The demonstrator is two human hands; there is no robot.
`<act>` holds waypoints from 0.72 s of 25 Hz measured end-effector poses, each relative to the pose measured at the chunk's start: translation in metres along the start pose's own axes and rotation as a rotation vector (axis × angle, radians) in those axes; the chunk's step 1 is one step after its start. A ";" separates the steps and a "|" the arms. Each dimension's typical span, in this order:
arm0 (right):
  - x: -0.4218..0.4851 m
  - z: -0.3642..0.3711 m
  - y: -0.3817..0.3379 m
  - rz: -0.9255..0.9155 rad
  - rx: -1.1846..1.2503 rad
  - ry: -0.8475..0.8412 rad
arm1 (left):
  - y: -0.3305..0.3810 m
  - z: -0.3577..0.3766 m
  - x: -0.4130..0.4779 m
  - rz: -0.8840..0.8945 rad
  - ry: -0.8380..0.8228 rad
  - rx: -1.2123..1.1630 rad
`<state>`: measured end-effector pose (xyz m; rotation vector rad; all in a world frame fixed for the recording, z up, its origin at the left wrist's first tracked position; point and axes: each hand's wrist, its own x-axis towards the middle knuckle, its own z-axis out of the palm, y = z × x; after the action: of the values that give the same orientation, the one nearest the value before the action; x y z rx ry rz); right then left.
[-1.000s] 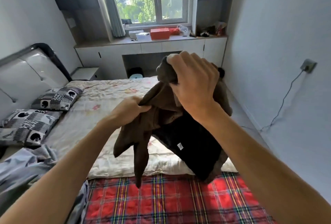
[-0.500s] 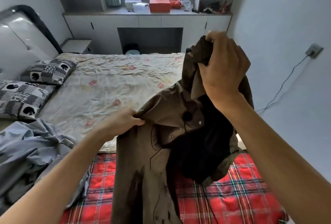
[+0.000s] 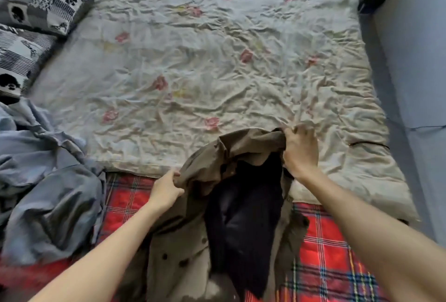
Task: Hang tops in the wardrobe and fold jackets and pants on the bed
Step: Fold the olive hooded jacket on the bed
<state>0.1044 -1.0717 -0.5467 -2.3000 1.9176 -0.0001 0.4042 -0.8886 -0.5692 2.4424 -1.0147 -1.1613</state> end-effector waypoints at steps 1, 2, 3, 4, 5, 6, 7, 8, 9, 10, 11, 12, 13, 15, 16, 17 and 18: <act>-0.002 0.029 0.003 0.123 0.059 -0.094 | -0.014 0.010 0.011 0.010 -0.014 0.050; -0.003 0.050 0.000 0.211 0.117 -0.212 | -0.026 0.017 0.019 0.013 -0.018 0.076; 0.008 0.068 -0.009 0.269 0.214 -0.339 | -0.040 0.022 0.026 0.015 -0.004 0.096; 0.022 0.073 -0.022 0.342 0.409 -0.398 | -0.053 0.024 0.030 0.016 0.025 0.113; 0.042 0.073 -0.039 0.418 0.670 -0.405 | -0.067 0.025 0.035 0.002 0.063 0.125; 0.066 0.067 -0.057 0.484 0.931 -0.324 | -0.083 0.026 0.042 -0.024 0.090 0.110; 0.087 0.053 -0.074 0.472 1.095 -0.187 | -0.097 0.026 0.045 -0.040 0.100 0.059; 0.103 0.038 -0.091 0.343 1.164 -0.042 | -0.110 0.025 0.049 -0.049 0.101 -0.011; 0.109 0.026 -0.109 0.163 1.160 0.072 | -0.129 0.027 0.053 -0.065 0.105 -0.060; 0.105 0.026 -0.124 -0.028 1.083 0.137 | -0.149 0.028 0.056 -0.092 0.117 -0.077; 0.091 0.037 -0.137 -0.160 0.970 0.128 | -0.170 0.029 0.057 -0.134 0.125 -0.072; 0.067 0.061 -0.147 -0.247 0.861 0.061 | -0.193 0.031 0.055 -0.192 0.123 -0.050; 0.032 0.101 -0.156 -0.293 0.759 -0.065 | -0.219 0.033 0.053 -0.259 0.107 -0.009; -0.064 0.180 -0.176 -0.345 0.572 -0.459 | -0.266 0.042 0.044 -0.357 0.030 0.097; -0.109 0.212 -0.179 -0.333 0.456 -0.641 | -0.277 0.046 0.039 -0.356 -0.010 0.117; -0.143 0.235 -0.178 -0.312 0.338 -0.729 | -0.278 0.049 0.036 -0.332 -0.029 0.099; -0.168 0.256 -0.184 -0.299 0.250 -0.705 | -0.280 0.046 0.032 -0.293 -0.016 0.055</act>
<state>0.2774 -0.8467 -0.7637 -2.0139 1.1519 0.4457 0.5189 -0.7049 -0.7550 2.6974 -0.7172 -1.2549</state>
